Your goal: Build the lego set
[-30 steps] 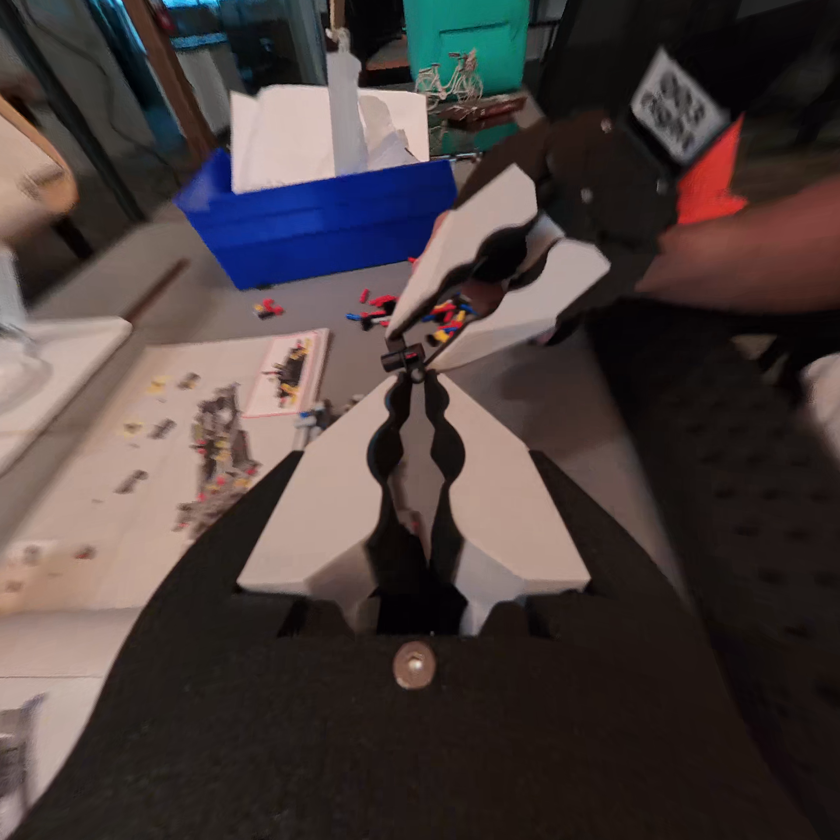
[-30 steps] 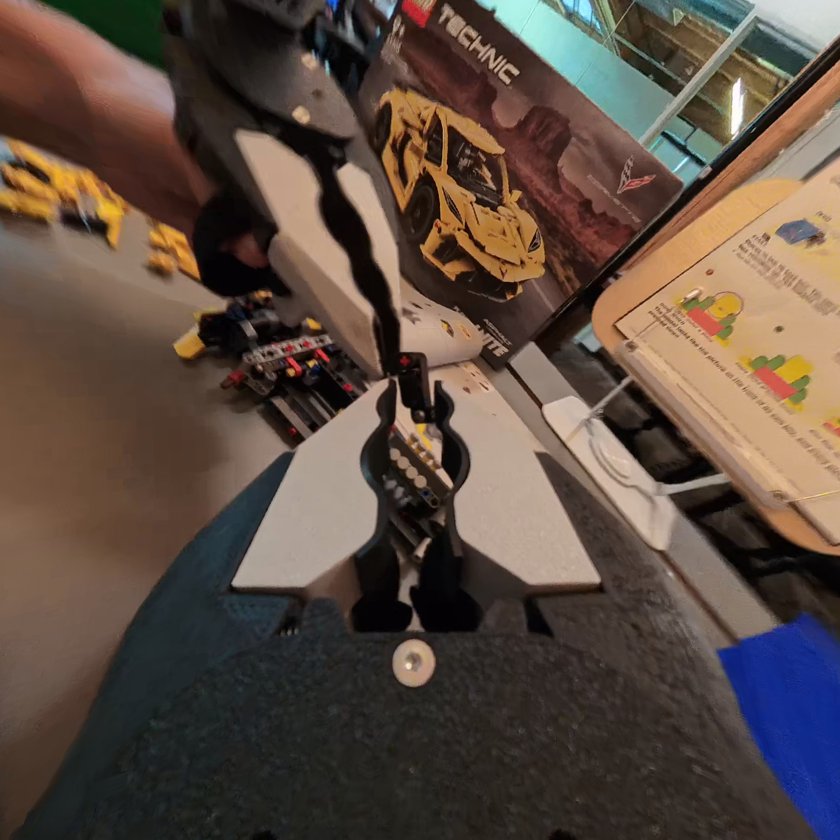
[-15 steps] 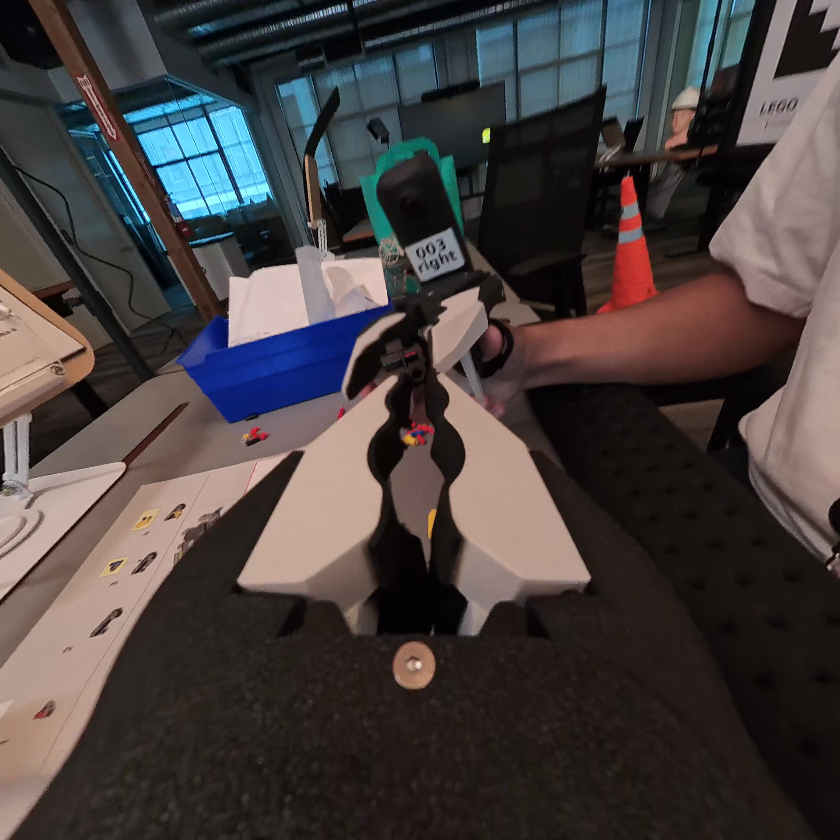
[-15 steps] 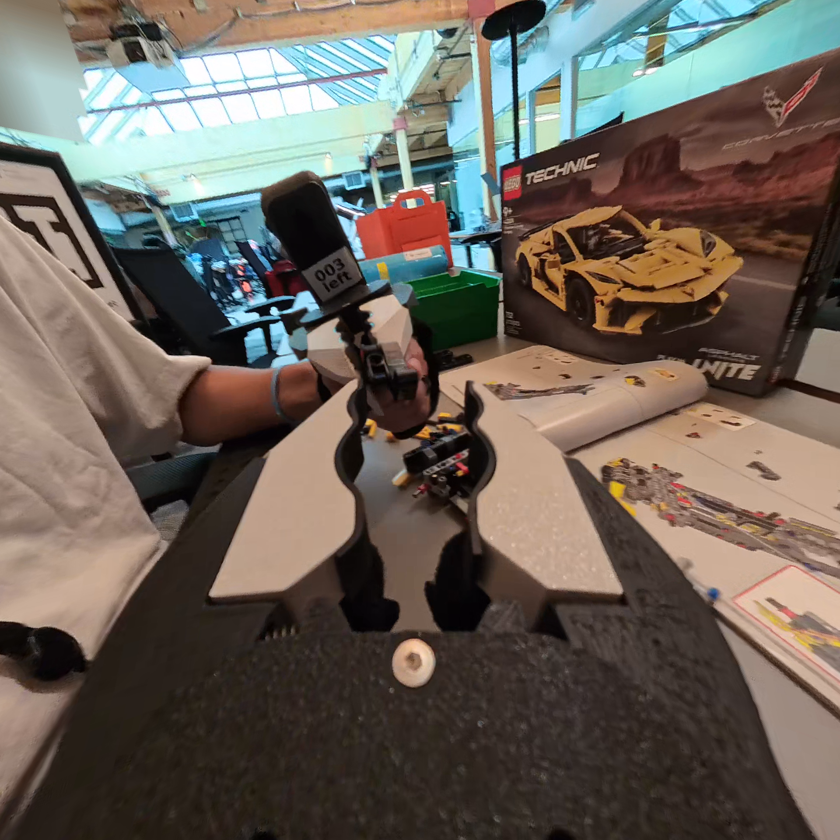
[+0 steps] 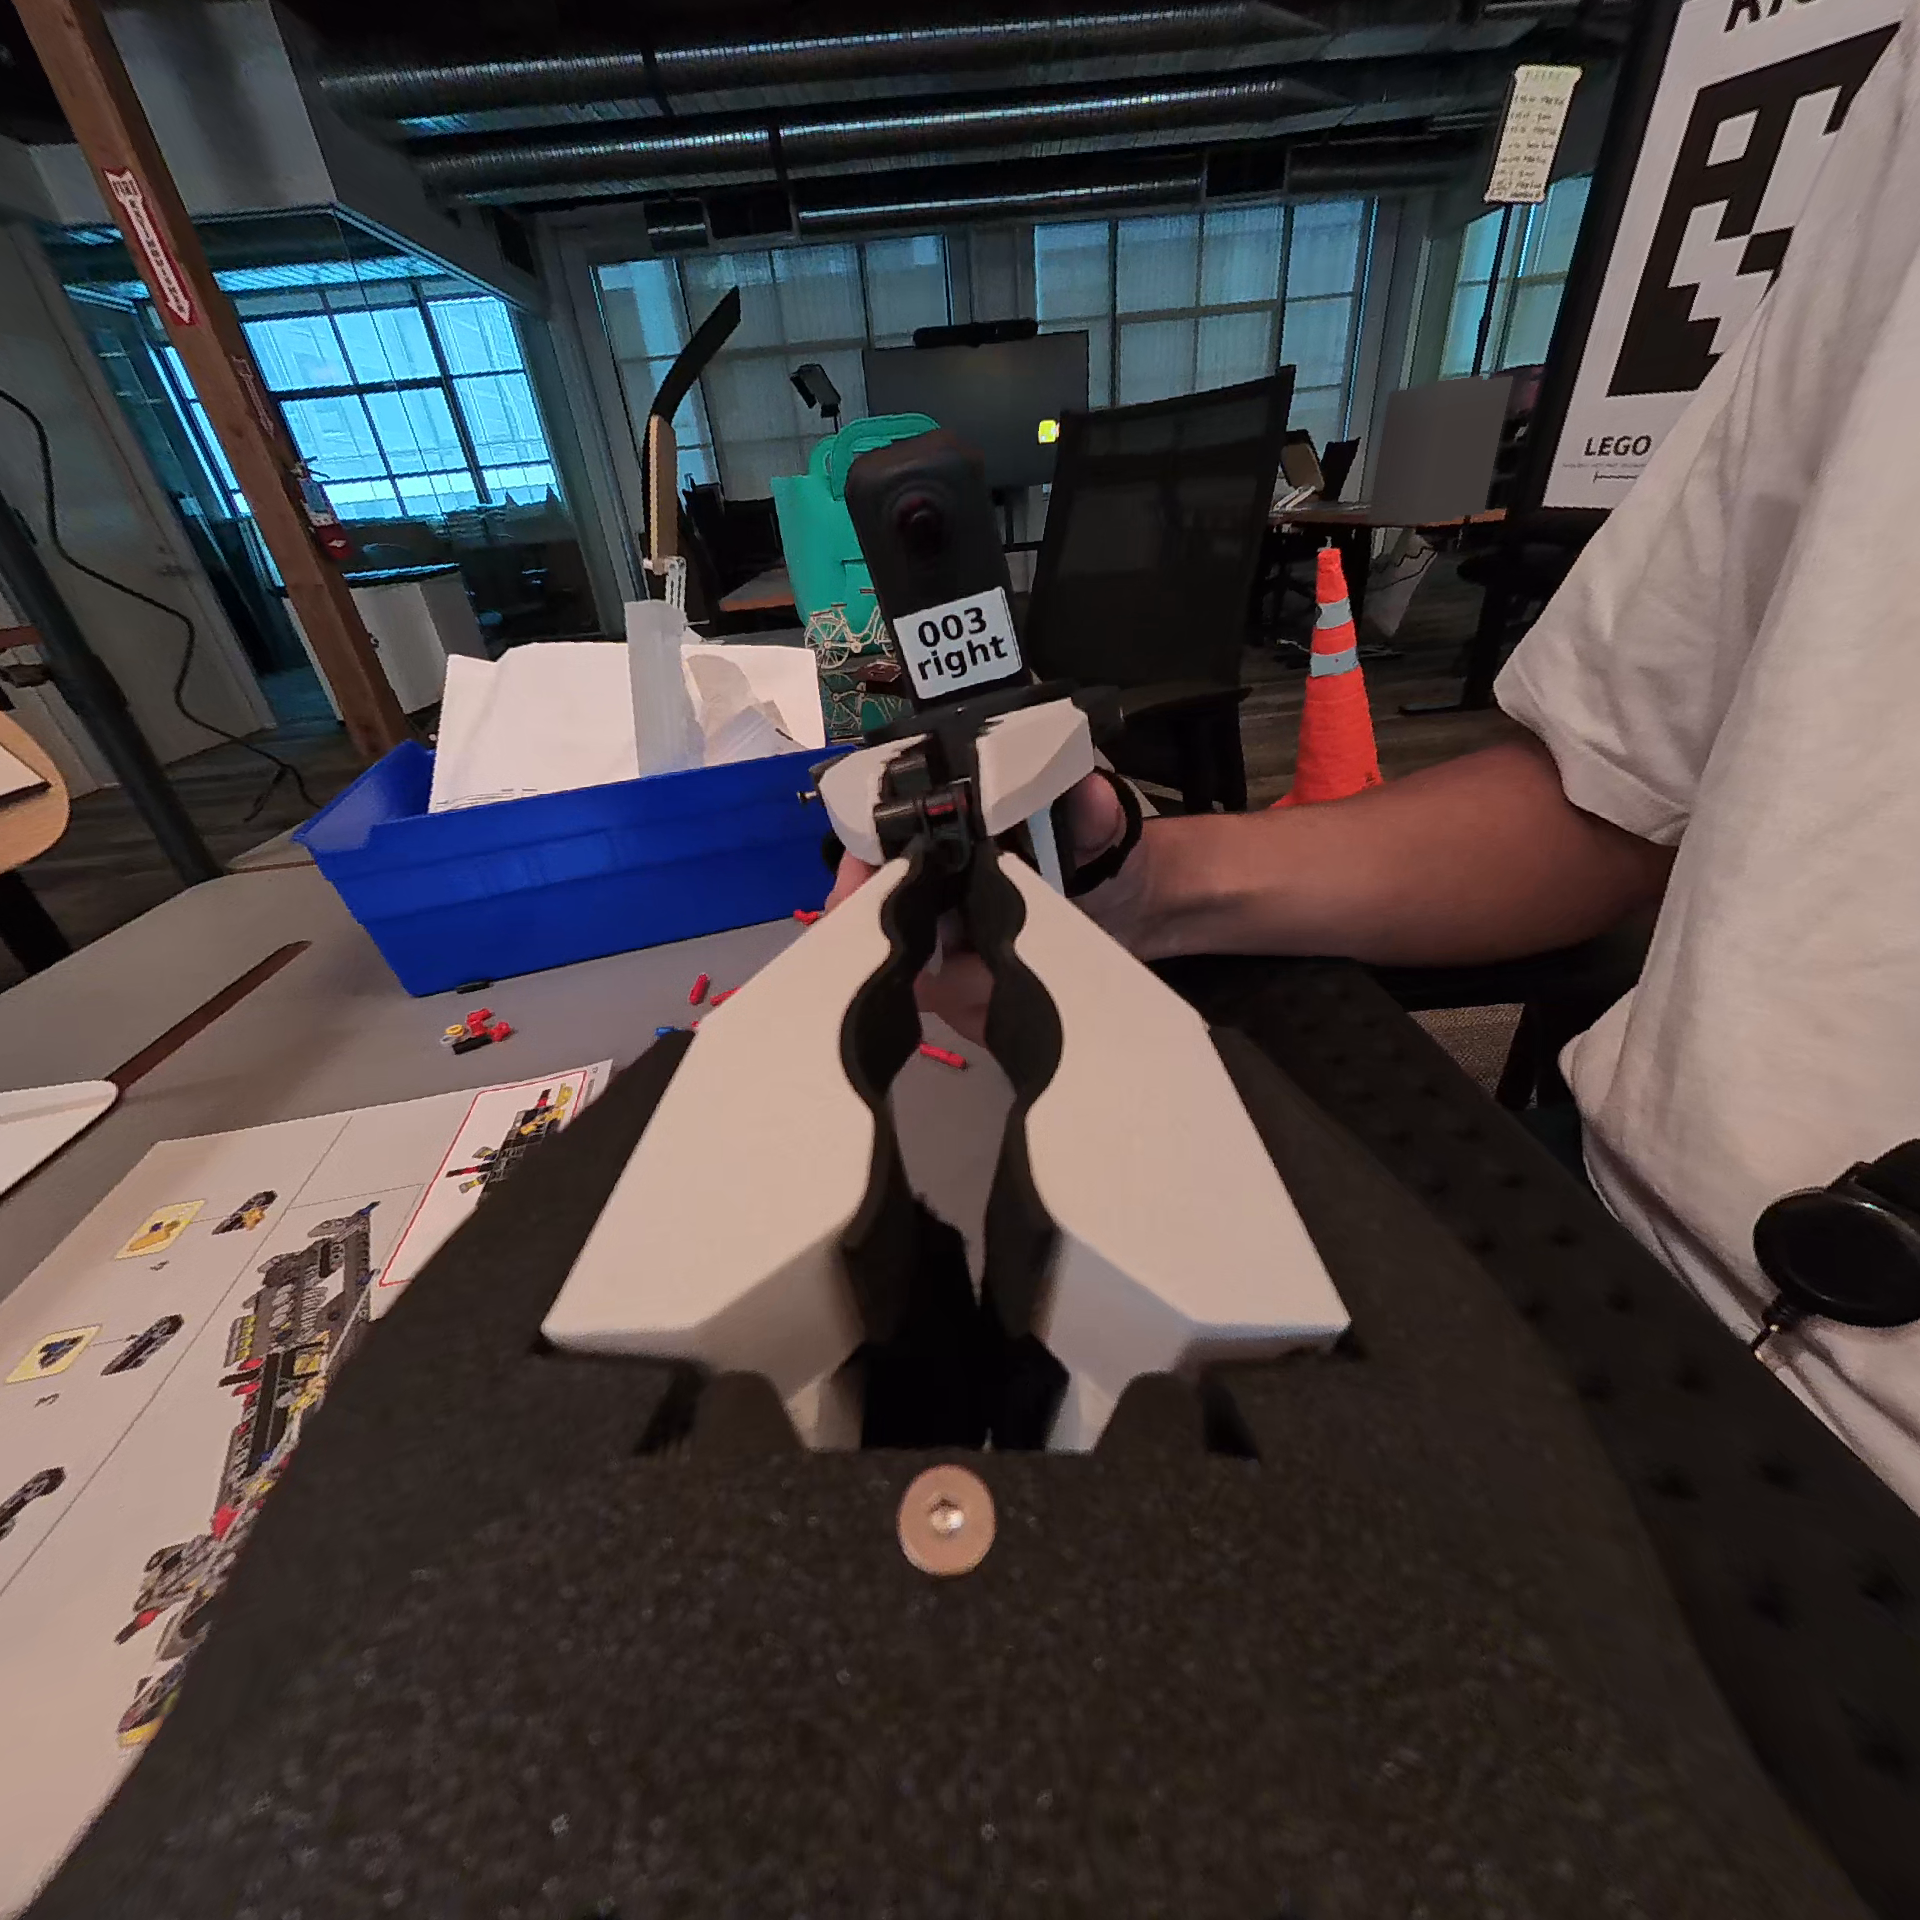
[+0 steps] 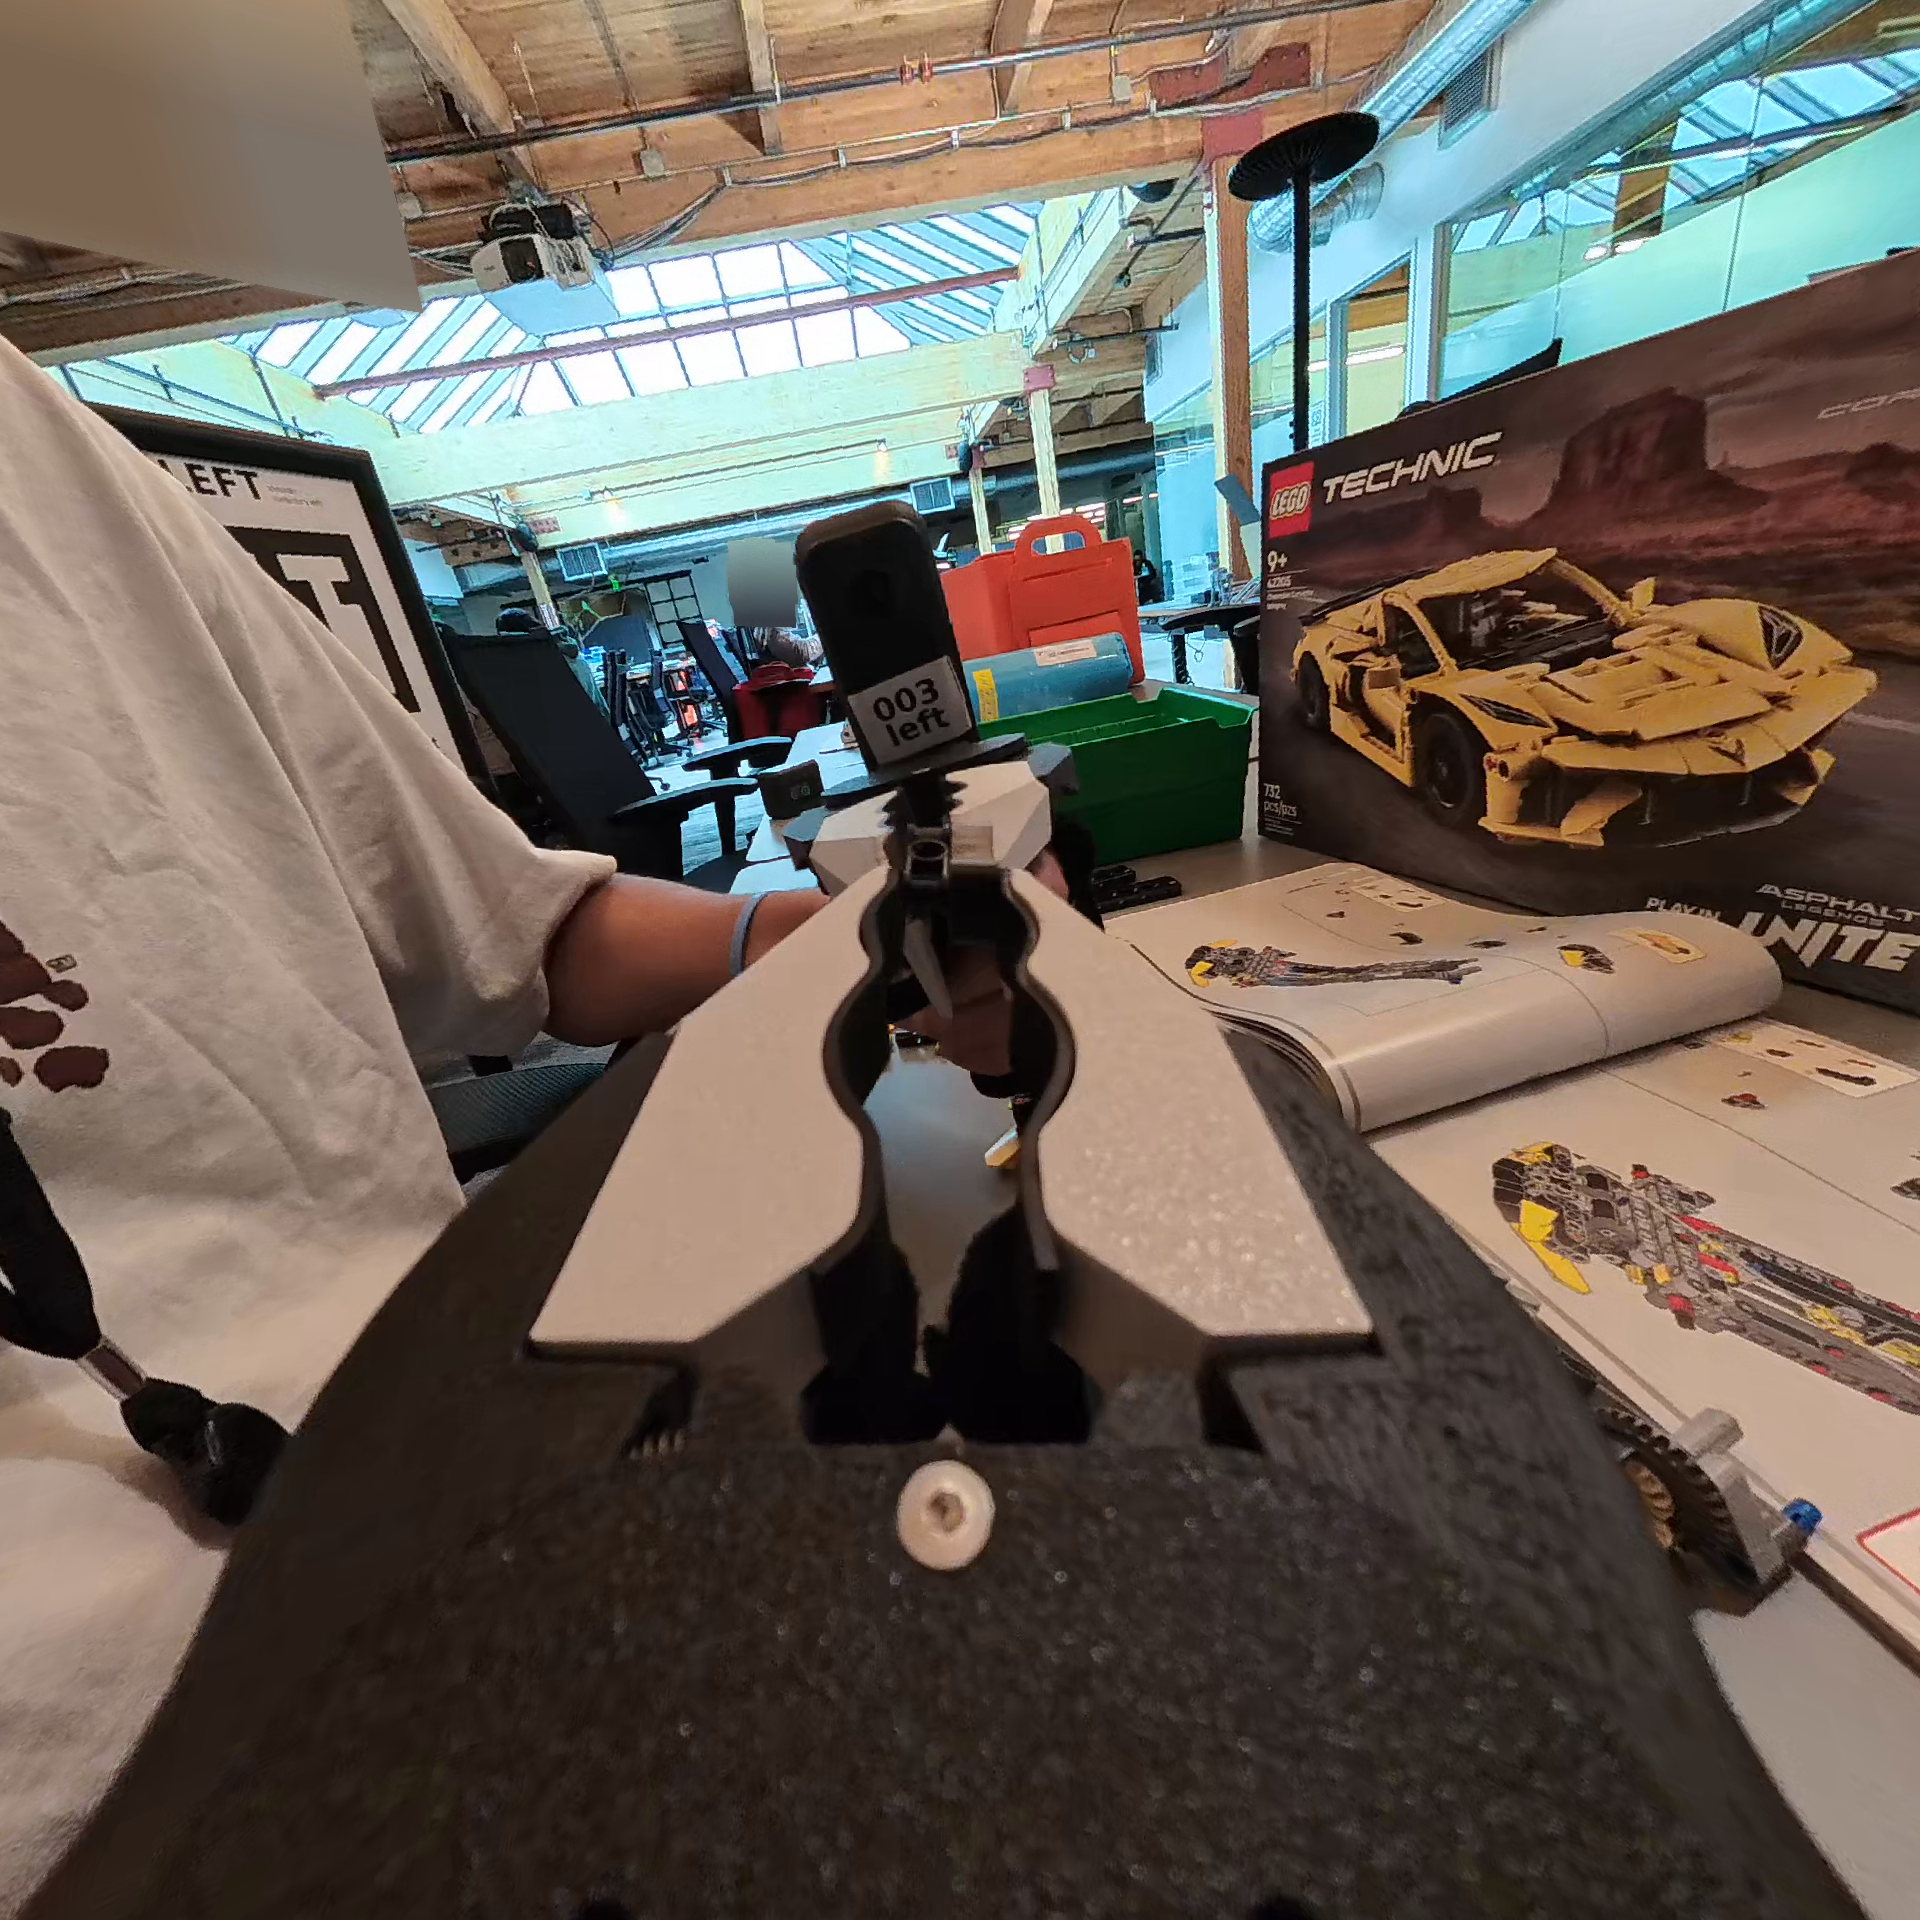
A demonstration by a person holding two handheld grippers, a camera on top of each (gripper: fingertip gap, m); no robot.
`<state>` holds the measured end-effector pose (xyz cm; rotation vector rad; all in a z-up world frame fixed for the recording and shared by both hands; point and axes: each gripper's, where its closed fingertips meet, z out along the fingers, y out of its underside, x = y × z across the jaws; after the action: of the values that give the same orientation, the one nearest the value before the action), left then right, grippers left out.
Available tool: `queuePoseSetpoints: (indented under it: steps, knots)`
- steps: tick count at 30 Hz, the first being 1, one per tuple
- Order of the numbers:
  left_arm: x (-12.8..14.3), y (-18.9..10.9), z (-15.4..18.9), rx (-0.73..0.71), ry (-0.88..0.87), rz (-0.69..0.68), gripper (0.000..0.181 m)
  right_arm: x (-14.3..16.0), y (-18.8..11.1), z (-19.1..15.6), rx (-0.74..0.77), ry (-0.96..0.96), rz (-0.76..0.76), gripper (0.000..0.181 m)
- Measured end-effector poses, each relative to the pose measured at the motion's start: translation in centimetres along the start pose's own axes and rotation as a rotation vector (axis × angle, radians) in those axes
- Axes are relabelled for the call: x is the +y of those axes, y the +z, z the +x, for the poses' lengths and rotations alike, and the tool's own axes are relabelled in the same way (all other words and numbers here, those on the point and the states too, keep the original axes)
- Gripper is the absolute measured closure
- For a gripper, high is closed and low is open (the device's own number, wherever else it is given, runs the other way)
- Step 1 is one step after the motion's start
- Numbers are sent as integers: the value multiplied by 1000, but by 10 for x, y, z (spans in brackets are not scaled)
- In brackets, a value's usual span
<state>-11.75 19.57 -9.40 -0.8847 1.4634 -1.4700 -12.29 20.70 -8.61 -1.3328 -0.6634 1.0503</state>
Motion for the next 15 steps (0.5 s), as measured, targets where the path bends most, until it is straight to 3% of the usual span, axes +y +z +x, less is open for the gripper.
queuePoseSetpoints:
  steps: [15]
  knots:
    - [-8, 1, 8, 44, -45, 54, 177, -7, 1, -8, -52, 18, 43, 166]
